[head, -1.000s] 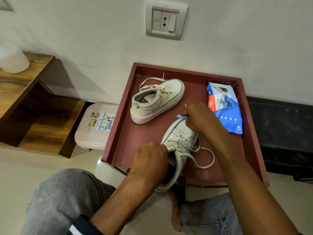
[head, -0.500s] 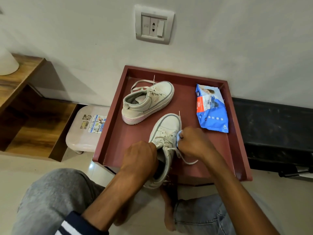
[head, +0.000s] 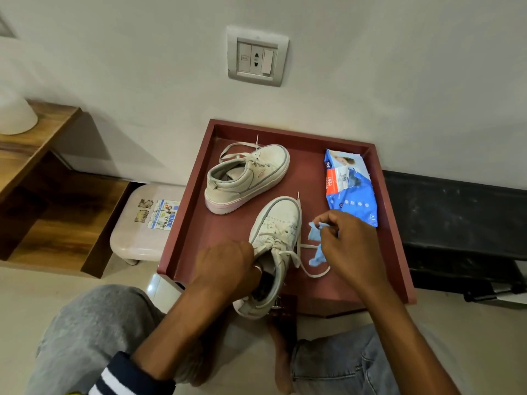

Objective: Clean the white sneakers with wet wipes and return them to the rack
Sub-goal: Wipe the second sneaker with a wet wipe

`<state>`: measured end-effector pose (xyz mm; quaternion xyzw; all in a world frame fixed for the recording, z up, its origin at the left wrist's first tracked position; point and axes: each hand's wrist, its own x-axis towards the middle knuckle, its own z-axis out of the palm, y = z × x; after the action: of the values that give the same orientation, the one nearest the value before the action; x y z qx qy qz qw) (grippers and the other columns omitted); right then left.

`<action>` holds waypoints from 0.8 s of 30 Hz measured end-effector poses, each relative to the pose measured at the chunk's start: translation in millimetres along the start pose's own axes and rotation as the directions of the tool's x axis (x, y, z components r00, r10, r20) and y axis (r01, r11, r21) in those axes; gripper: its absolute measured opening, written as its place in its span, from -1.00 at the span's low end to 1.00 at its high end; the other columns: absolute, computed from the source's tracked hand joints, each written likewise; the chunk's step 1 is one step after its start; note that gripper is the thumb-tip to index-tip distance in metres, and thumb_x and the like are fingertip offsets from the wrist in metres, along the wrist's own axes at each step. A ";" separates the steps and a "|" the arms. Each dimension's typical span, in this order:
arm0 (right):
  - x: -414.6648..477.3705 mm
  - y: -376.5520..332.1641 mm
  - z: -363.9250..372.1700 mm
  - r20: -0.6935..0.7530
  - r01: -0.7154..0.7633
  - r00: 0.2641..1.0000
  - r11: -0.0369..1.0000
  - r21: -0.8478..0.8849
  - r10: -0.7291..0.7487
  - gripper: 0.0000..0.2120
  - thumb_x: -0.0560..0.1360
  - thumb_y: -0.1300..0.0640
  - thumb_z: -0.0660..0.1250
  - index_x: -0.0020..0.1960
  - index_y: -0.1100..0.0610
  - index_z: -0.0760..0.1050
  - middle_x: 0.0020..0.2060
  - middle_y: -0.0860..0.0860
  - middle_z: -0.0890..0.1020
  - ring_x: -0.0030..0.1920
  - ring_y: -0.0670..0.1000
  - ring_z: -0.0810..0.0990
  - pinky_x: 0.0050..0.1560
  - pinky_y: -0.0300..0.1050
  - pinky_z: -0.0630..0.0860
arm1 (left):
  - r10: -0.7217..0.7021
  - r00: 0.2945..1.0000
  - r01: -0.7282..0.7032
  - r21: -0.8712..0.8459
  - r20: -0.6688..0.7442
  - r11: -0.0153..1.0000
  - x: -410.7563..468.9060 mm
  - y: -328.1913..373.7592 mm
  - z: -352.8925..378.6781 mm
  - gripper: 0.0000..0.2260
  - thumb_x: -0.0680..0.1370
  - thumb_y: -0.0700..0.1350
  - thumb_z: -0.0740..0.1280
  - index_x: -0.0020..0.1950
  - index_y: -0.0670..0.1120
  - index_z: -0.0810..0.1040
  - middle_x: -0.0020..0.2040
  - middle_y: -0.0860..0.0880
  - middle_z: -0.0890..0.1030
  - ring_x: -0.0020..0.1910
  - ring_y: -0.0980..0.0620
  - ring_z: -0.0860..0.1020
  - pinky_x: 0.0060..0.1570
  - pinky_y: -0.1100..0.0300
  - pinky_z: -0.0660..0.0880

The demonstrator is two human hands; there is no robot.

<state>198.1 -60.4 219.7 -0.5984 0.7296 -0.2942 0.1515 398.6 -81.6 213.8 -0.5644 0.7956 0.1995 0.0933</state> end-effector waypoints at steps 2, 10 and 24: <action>0.5 0.6 1.1 0.012 -0.038 0.999 0.999 0.015 0.038 -0.79 0.55 0.26 0.26 -0.18 0.02 0.55 -0.32 -0.18 0.60 -0.32 -0.13 0.60 -0.30 -0.21 0.56 | 0.017 0.997 -0.016 0.016 -0.071 1.000 -3.2 3.3 2.6 -0.81 0.62 -0.01 0.23 0.06 -0.09 0.54 -0.15 -0.02 0.49 -0.14 -0.03 0.53 -0.08 0.12 0.55; 33.9 -4.7 4.7 -0.148 -0.156 0.968 0.951 0.267 0.200 -0.74 0.58 0.17 0.24 -0.29 0.01 0.48 -0.33 -0.12 0.58 -0.22 -0.07 0.60 -0.31 -0.19 0.56 | -0.110 0.934 -0.055 -0.442 -0.340 0.895 -22.8 -27.2 -21.9 -0.63 0.50 0.11 0.12 -0.04 -0.04 0.65 -0.25 0.00 0.65 -0.25 -0.03 0.63 -0.20 -0.01 0.61; 61.1 -81.9 99.5 0.291 0.261 0.913 0.958 0.118 -0.285 -0.45 0.53 0.05 0.28 0.48 -0.10 0.22 0.11 0.03 0.66 -0.04 0.11 0.67 -0.03 0.07 0.62 | -0.496 0.533 -0.041 -0.606 -0.686 0.794 -2.4 -103.5 -44.0 -0.66 0.56 -0.10 0.18 0.23 -0.07 0.67 -0.26 -0.02 0.58 -0.33 -0.04 0.54 -0.27 0.00 0.56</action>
<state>304.8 -152.9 200.1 -0.7264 0.5949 -0.2443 0.2423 499.6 -127.4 232.5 -0.6954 0.5649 0.1210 -0.4275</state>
